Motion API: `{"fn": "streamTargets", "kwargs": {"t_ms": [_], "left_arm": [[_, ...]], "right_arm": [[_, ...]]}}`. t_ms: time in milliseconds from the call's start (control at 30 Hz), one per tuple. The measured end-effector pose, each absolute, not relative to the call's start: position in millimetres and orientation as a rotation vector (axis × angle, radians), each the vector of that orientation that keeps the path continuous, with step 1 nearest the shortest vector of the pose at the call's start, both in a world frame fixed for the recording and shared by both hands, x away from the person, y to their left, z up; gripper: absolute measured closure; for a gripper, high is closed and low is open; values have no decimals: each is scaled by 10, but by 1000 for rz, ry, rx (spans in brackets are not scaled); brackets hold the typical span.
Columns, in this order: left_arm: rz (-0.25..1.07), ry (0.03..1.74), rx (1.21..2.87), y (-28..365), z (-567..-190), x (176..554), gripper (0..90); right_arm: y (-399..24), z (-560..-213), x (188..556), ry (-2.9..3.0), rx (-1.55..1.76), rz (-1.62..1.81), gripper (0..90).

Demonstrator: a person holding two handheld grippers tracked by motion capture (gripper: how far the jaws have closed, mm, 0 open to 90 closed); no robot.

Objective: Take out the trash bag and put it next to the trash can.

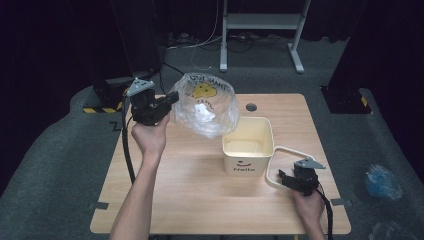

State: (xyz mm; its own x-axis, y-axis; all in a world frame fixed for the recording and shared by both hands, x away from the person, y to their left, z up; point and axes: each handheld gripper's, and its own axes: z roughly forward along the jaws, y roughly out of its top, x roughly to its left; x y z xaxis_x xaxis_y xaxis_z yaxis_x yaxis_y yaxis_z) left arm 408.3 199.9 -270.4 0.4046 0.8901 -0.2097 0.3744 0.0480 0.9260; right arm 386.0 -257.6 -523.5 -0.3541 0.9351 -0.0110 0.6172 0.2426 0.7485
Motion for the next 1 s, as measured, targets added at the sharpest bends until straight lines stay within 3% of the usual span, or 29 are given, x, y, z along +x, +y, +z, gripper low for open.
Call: {"fn": "streamTargets", "kwargs": {"t_ms": [633, 1000], "left_arm": [[639, 1290, 1581, 2224, -3036, 4168, 900], [641, 1309, 1633, 2144, -3259, 4339, 900]], "right_arm": [[-2575, -5235, 3860, 2059, 1415, 918, 331], [-2575, -5235, 3860, 2058, 1415, 917, 331]]}}
